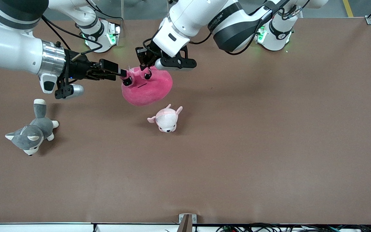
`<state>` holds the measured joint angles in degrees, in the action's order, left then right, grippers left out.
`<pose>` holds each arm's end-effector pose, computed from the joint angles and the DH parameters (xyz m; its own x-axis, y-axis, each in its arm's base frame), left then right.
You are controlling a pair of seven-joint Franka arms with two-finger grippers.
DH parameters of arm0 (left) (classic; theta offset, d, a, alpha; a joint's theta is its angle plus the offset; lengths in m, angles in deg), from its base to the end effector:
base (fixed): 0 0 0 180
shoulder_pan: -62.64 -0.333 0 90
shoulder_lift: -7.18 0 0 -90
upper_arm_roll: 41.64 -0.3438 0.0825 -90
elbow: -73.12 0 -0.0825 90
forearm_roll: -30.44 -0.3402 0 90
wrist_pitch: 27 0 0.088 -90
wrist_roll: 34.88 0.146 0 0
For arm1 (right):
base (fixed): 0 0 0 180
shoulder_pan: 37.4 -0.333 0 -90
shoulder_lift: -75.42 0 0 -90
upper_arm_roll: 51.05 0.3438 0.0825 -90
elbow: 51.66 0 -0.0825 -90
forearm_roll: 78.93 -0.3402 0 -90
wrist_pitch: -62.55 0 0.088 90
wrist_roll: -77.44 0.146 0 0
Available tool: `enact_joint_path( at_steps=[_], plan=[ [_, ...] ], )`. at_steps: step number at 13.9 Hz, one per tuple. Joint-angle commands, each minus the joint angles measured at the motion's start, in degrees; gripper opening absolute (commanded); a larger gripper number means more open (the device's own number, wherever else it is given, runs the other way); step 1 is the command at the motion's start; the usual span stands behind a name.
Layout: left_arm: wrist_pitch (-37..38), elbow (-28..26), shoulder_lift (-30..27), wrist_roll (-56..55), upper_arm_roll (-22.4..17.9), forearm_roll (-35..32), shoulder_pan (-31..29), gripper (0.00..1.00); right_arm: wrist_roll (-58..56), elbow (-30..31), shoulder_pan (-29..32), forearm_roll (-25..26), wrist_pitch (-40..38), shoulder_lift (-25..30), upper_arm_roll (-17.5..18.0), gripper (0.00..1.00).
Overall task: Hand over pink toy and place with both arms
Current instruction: 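Grasp the pink plush with the right gripper beside the left gripper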
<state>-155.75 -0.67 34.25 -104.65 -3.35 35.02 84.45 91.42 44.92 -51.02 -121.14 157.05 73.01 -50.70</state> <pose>0.4430 -0.5524 0.5866 0.9467 0.2799 -0.1596 0.3182 -0.7338 0.6002 0.4896 0.2177 0.5844 0.9667 0.0035 -0.2558 -0.1614 -0.7675 -0.6204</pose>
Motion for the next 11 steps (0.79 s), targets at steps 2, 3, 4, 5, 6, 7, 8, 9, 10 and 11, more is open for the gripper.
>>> enact_joint_path(
  at_steps=[2,3,4,5,6,7,8,9,10,11],
  plan=[
    [-0.6,1.6,0.8,-0.8,-0.3,0.3,0.9,0.00,1.0,0.4,-1.2,-1.4,0.3,-0.3,-0.3,0.68],
    [-0.6,1.6,0.8,-0.7,-0.3,0.3,0.9,0.00,1.0,0.4,-1.5,-1.3,0.4,-0.7,-0.3,0.68],
    [-0.6,1.6,0.8,-0.7,-0.3,0.3,0.9,0.00,0.9,0.4,-1.6,-1.2,0.4,-1.1,-0.3,0.68],
    [-0.6,1.6,0.8,-0.7,-0.3,0.3,0.9,0.00,0.8,0.4,-1.6,-1.2,0.4,-1.2,-0.3,0.68],
    [-0.6,1.6,0.8,-0.7,-0.3,0.3,0.9,0.00,0.9,0.4,-1.7,-1.2,0.4,-1.5,-0.3,0.68],
    [-0.6,1.6,0.8,-0.7,-0.3,0.3,0.9,0.00,0.9,0.4,-1.7,-1.0,0.3,-1.5,-0.3,0.67],
    [-0.6,1.6,0.8,-0.6,-0.3,0.3,0.9,0.00,0.8,0.4,-1.6,-1.0,0.3,-1.5,-0.3,0.61],
    [-0.6,1.6,0.8,-0.5,-0.3,0.3,0.9,0.00,0.5,0.4,-1.6,-1.0,0.2,-1.6,-0.3,0.43],
    [-0.6,1.6,0.8,-0.5,-0.3,0.3,0.9,0.00,0.3,0.4,-1.6,-1.0,0.0,-2.0,-0.3,0.21],
    [-0.6,1.5,0.9,-0.5,-0.3,0.2,0.9,0.00,0.3,0.4,-1.6,-1.0,-0.3,-2.2,-0.2,0.09]
  ],
)
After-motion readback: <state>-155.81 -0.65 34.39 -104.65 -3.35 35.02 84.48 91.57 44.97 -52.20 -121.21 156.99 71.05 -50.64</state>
